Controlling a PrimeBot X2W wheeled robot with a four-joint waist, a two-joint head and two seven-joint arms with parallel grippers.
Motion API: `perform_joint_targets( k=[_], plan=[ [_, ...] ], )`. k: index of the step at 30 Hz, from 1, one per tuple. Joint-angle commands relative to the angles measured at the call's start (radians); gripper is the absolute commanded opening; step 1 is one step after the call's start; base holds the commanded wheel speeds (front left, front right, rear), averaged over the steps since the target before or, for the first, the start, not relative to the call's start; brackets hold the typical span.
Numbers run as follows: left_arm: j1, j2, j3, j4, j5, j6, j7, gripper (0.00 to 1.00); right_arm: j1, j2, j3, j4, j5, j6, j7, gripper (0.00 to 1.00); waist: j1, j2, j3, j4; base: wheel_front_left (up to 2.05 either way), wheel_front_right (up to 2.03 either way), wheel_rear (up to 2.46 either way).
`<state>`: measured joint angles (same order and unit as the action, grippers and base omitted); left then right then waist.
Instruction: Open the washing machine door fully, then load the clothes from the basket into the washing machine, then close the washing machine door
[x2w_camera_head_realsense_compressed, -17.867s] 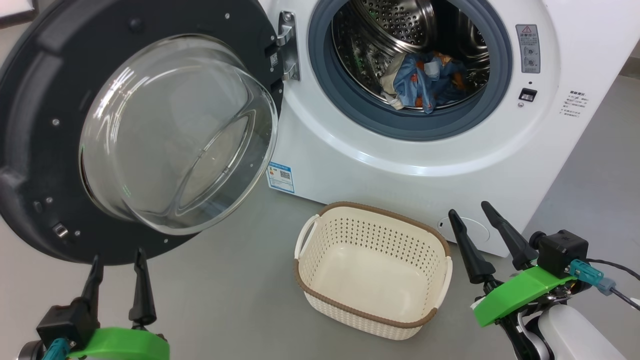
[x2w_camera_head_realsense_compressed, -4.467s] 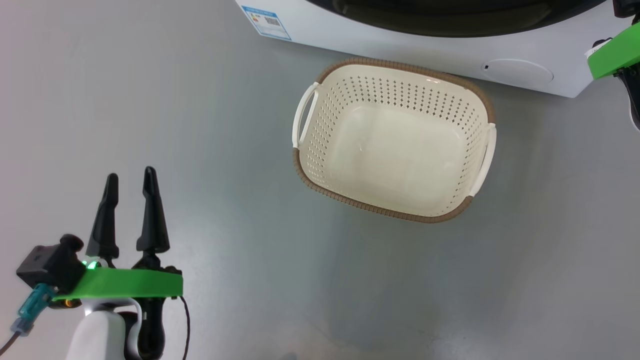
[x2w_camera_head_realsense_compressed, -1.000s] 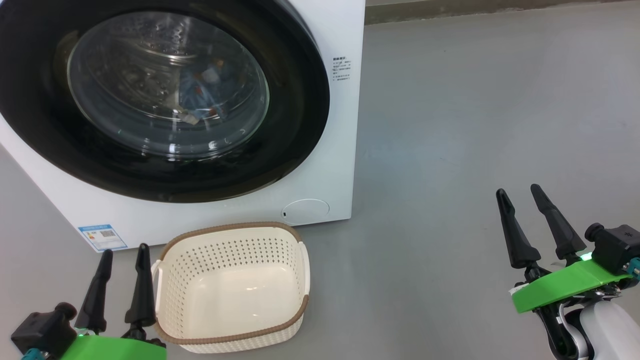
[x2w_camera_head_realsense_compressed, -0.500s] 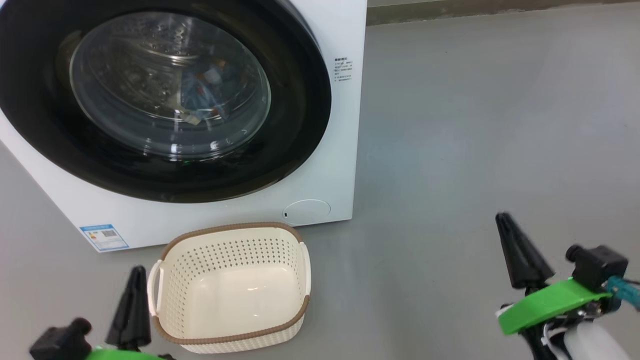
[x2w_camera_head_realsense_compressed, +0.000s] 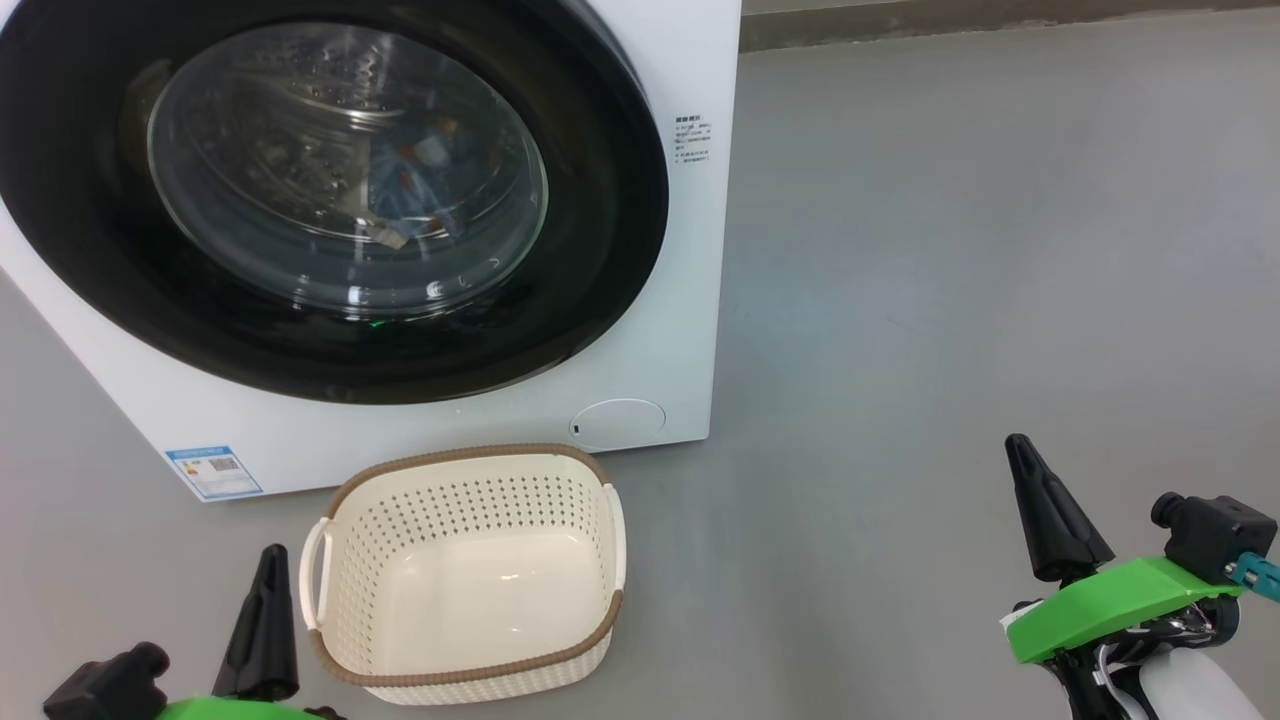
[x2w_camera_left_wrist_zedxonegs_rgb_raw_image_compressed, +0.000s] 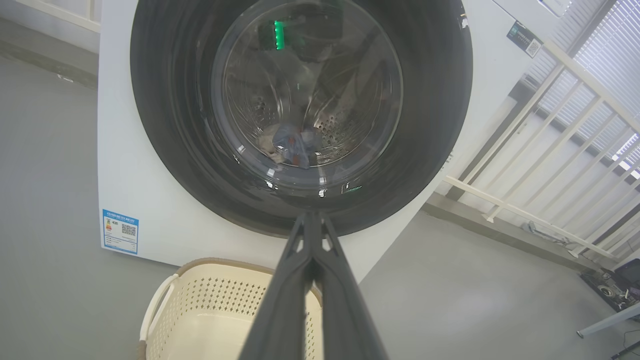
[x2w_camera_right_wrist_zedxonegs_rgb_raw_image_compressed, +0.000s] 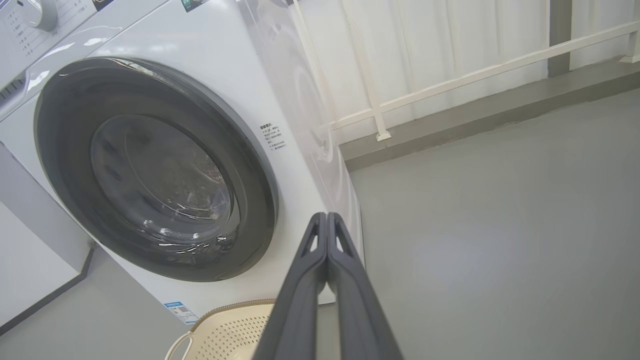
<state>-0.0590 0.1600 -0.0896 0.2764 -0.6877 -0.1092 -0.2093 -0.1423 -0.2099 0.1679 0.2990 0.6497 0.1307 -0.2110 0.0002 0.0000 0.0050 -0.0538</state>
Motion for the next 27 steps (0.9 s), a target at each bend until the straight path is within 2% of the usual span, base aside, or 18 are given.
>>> perform_joint_targets(
  k=[1, 27],
  plan=[
    [-0.029, 0.009, 0.02, -0.021, -0.024, -0.002, 0.005, 0.0, -0.026, -0.008, -0.015, -0.027, 0.032, 0.0, 0.008, 0.0, -0.0002, 0.0, 0.0, 0.001, 0.0, 0.0, 0.0],
    [-0.035, -0.018, 0.062, -0.023, -0.231, -0.006, 0.078, 0.0, -0.014, 0.028, -0.074, -0.032, 0.25, 0.0, 0.078, 0.0, -0.0002, 0.0, -0.001, 0.013, 0.0, 0.0, 0.0]
  ],
)
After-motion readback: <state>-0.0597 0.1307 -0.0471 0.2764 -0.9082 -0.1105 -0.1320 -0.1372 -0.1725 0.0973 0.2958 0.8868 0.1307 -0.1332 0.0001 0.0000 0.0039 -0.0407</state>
